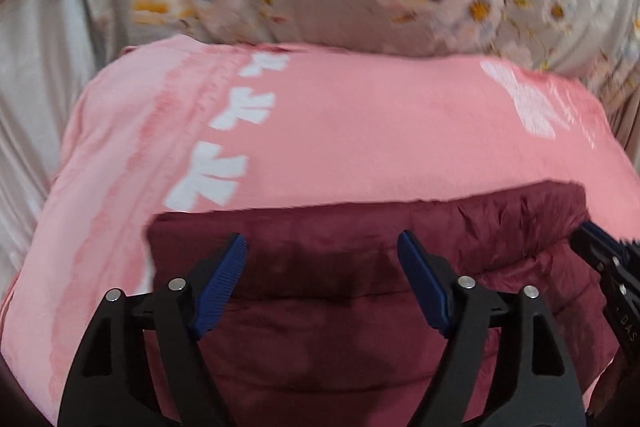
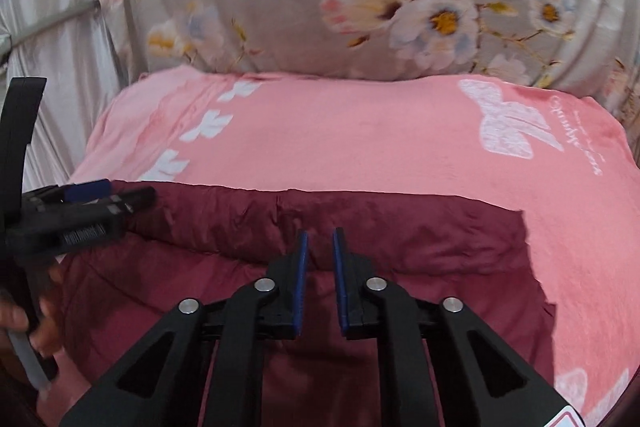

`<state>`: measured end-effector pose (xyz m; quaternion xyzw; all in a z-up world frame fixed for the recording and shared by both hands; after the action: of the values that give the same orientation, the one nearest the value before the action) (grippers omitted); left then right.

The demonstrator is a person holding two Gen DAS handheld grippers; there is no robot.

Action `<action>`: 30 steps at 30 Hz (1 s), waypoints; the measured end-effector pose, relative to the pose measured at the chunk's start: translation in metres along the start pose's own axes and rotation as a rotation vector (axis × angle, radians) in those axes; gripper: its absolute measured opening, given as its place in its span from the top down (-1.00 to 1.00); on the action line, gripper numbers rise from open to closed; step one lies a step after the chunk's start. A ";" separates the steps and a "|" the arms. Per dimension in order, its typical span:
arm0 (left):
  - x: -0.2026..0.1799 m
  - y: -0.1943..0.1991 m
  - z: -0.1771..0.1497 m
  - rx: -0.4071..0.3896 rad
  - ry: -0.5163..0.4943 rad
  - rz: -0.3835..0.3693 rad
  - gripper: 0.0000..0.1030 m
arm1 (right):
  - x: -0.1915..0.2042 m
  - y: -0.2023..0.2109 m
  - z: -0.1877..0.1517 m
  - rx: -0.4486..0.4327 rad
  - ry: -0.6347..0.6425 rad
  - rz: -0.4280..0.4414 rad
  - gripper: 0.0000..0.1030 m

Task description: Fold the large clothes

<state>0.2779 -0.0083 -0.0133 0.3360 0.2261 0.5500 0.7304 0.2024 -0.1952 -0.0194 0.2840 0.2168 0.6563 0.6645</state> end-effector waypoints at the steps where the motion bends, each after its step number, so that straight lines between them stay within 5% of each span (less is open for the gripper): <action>1: -0.006 -0.006 -0.001 0.009 -0.009 0.004 -0.47 | -0.001 -0.008 0.003 0.016 0.004 -0.005 0.83; 8: -0.015 -0.059 -0.004 0.067 0.006 0.014 -0.48 | -0.059 -0.058 0.001 0.106 -0.059 -0.148 0.91; 14: -0.021 -0.080 -0.005 0.064 0.037 -0.036 -0.54 | -0.123 -0.063 -0.021 0.109 -0.293 -0.096 1.00; 30: -0.029 -0.097 -0.011 0.054 0.035 -0.015 -0.65 | -0.114 -0.074 -0.026 0.107 -0.263 -0.157 1.00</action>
<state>0.3245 -0.0497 -0.0939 0.3443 0.2560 0.5439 0.7212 0.2359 -0.3047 -0.0974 0.3848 0.1840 0.5469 0.7204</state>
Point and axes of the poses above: each gripper's, at about its wrist camera, not at the fingertips, and y roughly against the way its jaws point, x to its left, z to its top, the point moved 2 cm from there along -y, roughly the way its jaws point, and after that the axes turned 2 degrees about x, right-handed, at the moved point
